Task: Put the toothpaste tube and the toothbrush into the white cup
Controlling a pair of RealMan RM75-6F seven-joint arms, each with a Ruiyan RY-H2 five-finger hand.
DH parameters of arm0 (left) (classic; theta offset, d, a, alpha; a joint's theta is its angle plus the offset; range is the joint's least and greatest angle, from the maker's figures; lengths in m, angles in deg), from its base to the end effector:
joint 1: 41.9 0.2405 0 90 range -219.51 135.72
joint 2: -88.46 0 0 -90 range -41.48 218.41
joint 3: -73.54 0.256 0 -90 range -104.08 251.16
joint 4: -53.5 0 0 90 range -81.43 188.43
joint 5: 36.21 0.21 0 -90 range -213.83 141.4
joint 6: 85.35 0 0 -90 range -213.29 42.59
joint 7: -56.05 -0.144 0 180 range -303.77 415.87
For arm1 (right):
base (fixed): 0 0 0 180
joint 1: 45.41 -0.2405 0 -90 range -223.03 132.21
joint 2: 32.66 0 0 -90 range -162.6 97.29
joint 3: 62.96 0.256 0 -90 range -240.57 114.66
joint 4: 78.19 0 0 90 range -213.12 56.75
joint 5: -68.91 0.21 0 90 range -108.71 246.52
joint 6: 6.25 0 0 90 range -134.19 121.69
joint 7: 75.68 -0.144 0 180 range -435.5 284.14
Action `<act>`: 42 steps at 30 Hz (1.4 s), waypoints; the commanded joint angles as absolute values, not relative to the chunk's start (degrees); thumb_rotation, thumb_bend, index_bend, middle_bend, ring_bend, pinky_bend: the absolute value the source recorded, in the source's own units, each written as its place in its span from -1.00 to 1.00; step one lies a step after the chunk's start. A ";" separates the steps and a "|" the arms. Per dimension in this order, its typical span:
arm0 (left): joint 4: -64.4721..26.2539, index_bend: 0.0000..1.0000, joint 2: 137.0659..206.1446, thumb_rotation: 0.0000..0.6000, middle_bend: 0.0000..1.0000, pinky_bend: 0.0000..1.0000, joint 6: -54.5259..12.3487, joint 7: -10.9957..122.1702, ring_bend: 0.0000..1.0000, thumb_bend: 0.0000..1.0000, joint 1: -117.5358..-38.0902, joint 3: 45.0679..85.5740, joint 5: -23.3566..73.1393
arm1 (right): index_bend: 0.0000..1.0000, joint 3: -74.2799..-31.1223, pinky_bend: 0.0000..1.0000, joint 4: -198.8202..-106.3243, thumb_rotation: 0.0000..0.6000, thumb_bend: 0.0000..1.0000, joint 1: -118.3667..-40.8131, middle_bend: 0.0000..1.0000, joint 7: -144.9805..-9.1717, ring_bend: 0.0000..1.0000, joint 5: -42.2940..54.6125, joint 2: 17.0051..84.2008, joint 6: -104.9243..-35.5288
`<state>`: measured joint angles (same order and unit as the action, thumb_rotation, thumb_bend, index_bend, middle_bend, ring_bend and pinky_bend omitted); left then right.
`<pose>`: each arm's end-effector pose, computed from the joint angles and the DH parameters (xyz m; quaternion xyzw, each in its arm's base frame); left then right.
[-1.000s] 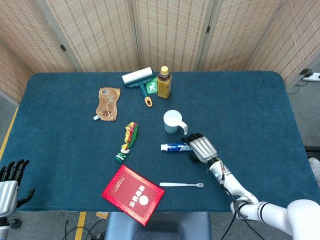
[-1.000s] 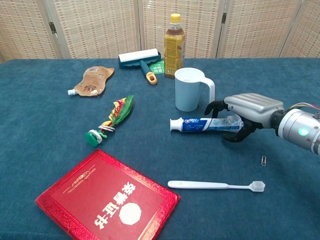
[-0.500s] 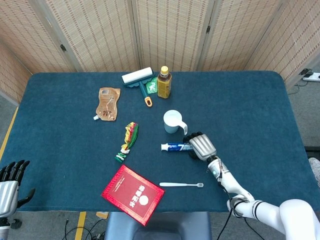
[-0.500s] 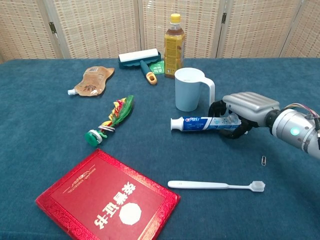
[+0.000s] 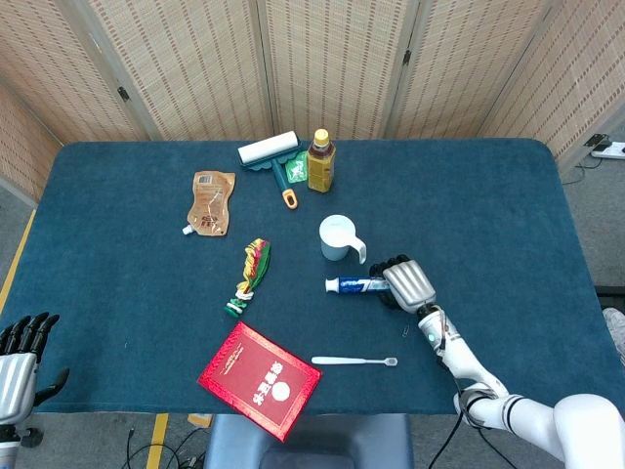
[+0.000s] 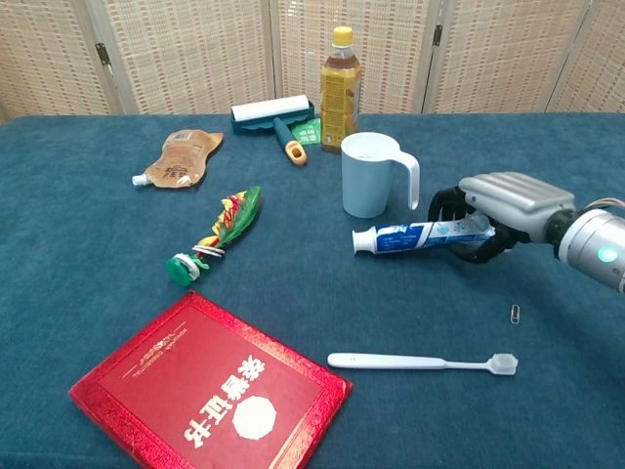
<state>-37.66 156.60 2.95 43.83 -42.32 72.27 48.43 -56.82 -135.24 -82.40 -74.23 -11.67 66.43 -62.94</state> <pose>-0.3236 0.1504 0.1431 -0.5982 -0.3595 -0.3171 0.6421 -0.2255 -0.3487 -0.0425 0.7455 -0.3509 0.3599 0.4378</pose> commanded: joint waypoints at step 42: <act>-39.72 -0.69 156.55 1.00 -0.70 -0.70 3.09 42.65 -0.79 -0.34 -42.70 72.45 49.61 | 0.23 -62.71 -0.72 -168.99 1.00 -0.23 -85.91 -0.04 -28.82 -0.41 -14.76 33.25 -57.08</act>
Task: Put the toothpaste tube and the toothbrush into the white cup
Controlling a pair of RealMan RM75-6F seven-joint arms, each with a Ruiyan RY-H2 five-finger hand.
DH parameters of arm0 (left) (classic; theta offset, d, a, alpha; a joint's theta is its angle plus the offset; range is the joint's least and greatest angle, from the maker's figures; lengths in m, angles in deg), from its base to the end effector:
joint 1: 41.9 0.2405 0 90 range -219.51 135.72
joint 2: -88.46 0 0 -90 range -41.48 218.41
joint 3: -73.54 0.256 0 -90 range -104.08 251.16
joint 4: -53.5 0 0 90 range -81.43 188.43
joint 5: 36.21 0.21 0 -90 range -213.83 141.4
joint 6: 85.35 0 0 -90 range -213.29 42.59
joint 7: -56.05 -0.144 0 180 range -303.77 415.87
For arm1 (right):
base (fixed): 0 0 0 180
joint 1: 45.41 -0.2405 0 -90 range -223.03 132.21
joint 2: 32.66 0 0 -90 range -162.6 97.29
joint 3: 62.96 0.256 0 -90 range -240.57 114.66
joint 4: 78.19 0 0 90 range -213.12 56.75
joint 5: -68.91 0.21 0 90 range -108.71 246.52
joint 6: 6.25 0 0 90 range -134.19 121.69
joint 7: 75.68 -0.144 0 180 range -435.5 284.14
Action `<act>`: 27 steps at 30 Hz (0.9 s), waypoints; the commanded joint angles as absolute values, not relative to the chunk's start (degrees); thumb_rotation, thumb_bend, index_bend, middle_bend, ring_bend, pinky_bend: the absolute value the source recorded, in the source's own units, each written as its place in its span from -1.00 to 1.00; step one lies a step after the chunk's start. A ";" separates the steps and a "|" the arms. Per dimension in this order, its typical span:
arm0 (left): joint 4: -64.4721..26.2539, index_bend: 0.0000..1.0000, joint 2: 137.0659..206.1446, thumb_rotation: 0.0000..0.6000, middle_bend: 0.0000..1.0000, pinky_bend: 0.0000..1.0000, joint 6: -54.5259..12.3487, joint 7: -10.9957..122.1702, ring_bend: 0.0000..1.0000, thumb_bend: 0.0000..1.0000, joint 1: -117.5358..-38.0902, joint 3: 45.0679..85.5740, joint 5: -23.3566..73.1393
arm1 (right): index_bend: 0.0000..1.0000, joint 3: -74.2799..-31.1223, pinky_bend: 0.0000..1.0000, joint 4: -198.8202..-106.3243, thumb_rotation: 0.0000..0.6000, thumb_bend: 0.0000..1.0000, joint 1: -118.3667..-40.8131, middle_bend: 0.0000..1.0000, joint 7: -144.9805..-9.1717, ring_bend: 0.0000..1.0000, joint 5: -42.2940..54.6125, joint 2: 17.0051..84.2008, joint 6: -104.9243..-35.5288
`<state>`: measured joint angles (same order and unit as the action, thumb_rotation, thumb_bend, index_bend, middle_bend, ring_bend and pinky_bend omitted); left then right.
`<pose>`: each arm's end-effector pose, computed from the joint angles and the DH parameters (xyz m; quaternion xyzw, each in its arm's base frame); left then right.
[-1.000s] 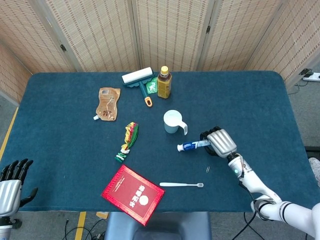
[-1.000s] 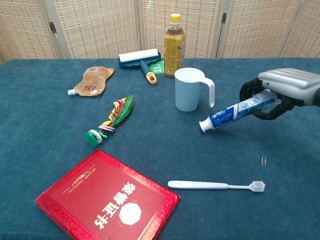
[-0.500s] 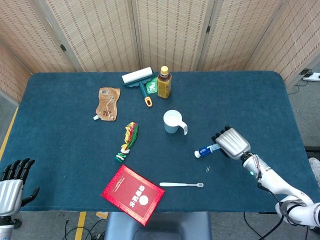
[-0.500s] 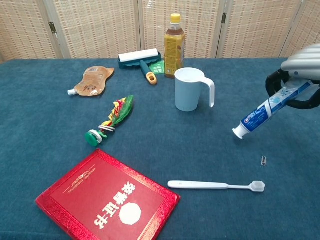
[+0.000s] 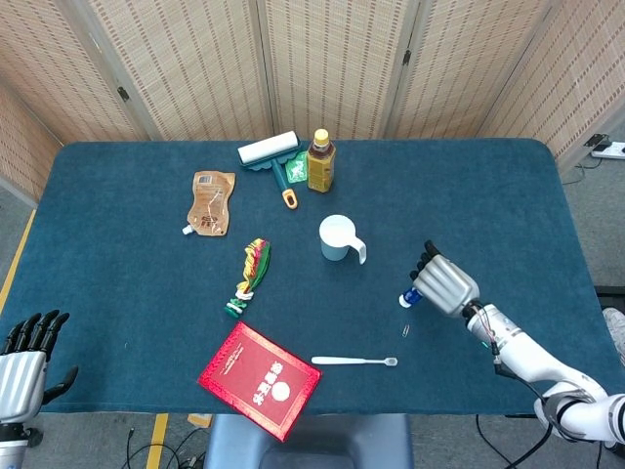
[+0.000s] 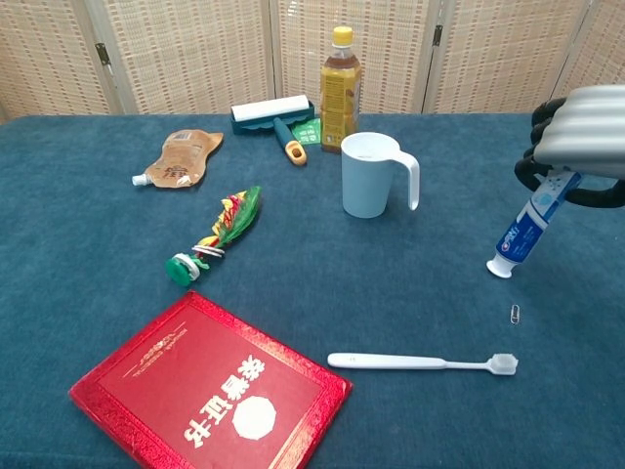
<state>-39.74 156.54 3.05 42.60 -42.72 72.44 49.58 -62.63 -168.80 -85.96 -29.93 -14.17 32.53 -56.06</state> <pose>-0.3129 0.1521 0.1393 -0.6039 -0.3576 -0.3274 0.6326 -0.2078 -0.3238 0.0776 0.8794 0.0067 0.1284 0.4583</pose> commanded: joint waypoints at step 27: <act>-39.10 -0.68 156.49 1.00 -0.70 -0.70 2.94 43.42 -0.79 -0.34 -42.55 72.59 49.46 | -1.00 -61.85 -1.00 -171.96 1.00 -0.23 -83.03 -0.96 -35.88 -1.00 -23.55 38.25 -67.93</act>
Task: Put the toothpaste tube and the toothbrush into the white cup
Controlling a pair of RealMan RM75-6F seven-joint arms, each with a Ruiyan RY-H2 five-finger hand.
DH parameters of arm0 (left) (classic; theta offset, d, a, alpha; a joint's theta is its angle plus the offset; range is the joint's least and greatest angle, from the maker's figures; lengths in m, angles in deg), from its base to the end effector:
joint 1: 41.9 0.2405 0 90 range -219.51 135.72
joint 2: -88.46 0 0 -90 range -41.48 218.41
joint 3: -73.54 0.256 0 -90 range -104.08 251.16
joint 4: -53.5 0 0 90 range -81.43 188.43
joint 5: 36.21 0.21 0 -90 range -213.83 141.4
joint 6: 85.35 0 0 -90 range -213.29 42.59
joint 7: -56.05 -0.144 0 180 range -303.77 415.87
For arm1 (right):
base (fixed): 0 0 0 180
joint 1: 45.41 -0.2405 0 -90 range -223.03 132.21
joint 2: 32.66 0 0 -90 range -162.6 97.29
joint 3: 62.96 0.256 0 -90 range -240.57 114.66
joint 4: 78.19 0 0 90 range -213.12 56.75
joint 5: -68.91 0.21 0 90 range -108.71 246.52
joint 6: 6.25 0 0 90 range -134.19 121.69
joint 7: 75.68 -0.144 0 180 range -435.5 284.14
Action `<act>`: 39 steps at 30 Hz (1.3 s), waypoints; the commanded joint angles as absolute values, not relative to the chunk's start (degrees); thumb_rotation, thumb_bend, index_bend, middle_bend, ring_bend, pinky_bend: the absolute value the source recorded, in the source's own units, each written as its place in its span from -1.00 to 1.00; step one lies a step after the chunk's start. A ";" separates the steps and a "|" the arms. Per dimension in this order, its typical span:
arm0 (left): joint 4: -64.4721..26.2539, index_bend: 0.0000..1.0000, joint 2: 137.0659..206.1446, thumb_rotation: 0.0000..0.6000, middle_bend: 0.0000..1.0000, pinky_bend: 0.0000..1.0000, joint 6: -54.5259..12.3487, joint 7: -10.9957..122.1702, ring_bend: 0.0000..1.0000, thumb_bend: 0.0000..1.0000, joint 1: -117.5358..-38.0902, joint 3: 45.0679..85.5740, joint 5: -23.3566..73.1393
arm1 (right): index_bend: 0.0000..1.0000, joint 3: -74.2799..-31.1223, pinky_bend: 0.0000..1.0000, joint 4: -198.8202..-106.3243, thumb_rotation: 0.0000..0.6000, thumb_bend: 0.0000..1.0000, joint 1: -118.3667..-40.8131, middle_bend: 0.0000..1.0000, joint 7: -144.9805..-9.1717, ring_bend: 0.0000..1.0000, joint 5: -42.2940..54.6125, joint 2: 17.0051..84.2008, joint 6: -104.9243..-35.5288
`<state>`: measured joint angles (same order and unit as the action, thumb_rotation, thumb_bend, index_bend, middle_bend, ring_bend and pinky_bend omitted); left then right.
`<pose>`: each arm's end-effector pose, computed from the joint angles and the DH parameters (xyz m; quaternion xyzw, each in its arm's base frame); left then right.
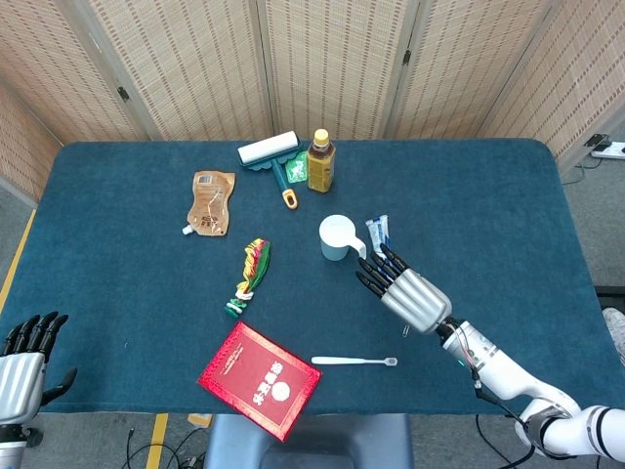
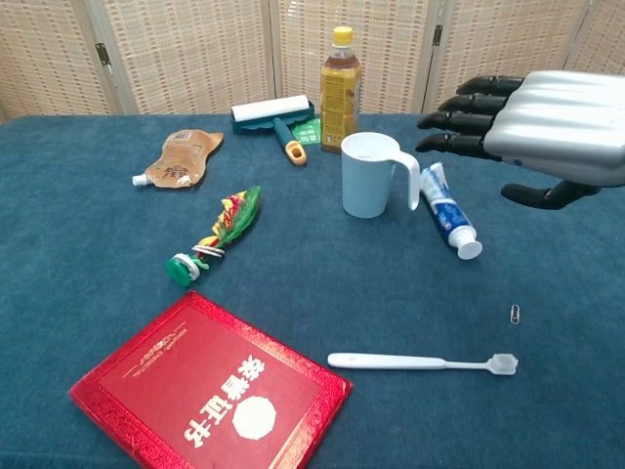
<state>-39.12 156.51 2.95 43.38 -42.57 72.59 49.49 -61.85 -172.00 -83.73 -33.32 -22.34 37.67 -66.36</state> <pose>-0.3159 0.1508 0.1398 -0.6033 -0.3605 -0.3259 0.6324 -0.1661 -0.2973 0.0572 0.8569 0.0106 0.2601 0.4450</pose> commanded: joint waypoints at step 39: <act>-38.18 -0.68 155.94 1.00 -0.70 -0.70 3.43 45.47 -0.79 -0.34 -41.37 73.23 49.23 | -0.95 -61.79 -0.93 -152.57 1.00 0.38 -86.12 -0.48 -49.35 -0.77 -9.32 52.67 -52.44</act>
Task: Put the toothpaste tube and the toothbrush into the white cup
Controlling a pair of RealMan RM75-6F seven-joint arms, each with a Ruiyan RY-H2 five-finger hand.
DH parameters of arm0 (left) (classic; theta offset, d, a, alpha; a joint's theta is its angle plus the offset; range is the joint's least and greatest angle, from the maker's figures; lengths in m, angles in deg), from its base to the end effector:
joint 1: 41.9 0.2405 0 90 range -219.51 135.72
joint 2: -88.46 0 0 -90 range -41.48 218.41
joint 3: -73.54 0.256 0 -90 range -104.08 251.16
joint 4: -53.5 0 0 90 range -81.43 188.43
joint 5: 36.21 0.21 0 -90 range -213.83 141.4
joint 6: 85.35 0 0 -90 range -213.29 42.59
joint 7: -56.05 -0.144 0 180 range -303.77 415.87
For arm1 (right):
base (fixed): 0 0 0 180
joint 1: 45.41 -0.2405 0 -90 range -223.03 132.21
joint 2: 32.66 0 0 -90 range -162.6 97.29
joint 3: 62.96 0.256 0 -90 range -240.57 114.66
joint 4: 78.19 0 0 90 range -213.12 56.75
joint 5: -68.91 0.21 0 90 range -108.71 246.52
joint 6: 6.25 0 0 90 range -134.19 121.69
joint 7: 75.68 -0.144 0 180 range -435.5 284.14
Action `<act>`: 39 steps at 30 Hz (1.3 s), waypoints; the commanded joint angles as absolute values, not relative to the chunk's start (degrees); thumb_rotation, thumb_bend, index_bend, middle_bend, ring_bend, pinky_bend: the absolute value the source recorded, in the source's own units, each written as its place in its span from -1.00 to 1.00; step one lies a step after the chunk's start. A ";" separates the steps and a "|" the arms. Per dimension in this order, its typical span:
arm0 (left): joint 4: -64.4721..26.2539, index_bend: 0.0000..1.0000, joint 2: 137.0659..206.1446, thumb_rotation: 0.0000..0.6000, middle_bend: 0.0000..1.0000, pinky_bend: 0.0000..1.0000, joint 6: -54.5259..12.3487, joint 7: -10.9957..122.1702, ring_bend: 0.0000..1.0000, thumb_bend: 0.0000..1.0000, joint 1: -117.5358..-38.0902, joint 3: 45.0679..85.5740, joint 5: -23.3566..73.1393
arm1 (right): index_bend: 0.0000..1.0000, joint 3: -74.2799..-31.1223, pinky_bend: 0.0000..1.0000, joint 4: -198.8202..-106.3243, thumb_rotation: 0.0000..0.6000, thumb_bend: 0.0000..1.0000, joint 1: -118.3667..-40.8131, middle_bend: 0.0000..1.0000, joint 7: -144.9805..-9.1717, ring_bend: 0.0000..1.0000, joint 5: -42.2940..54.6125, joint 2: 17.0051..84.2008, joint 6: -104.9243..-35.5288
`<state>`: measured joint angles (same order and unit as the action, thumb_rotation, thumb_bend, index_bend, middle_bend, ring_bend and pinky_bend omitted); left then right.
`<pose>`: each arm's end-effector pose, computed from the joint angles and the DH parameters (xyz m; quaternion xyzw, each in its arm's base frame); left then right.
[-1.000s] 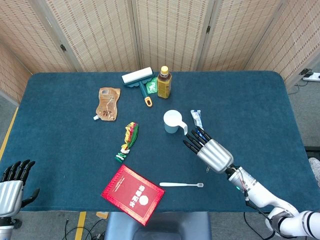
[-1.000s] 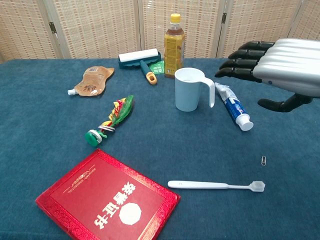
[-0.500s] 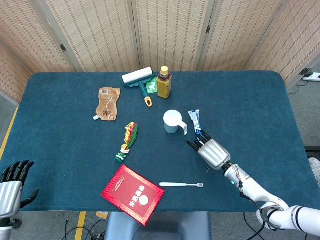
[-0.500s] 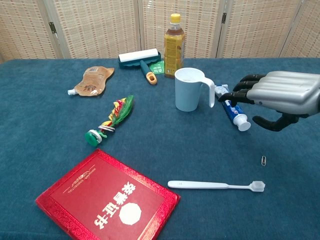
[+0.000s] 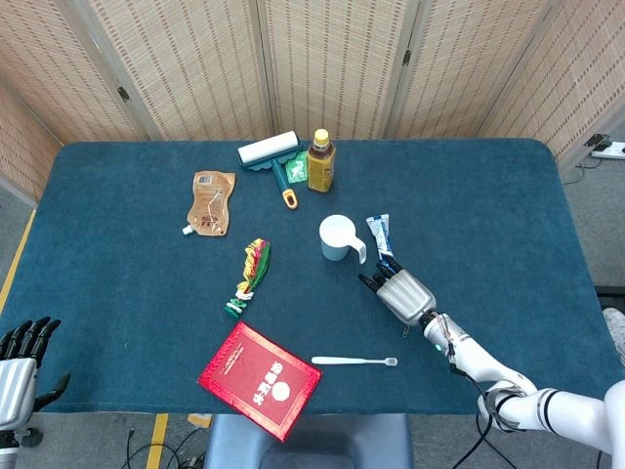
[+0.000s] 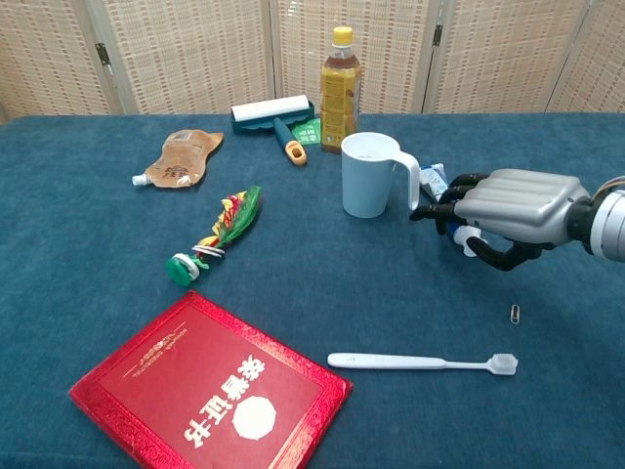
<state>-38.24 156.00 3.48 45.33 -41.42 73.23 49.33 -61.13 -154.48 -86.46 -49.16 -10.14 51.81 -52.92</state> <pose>-0.3233 0.1420 0.1438 -0.5969 -0.3701 -0.3215 0.6351 -0.2091 -0.3309 -0.0164 0.8671 -0.1945 0.2148 0.4052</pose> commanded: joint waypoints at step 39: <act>-37.87 -0.68 155.94 1.00 -0.70 -0.70 3.09 45.74 -0.79 -0.34 -41.15 73.22 49.13 | -0.78 -50.01 -0.76 -140.46 1.00 -0.61 -88.48 -0.41 -48.40 -0.64 7.92 57.19 -54.31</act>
<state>-37.87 155.94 3.09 45.73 -41.15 73.21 49.13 -51.26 -142.33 -86.74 -51.15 5.05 55.30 -56.27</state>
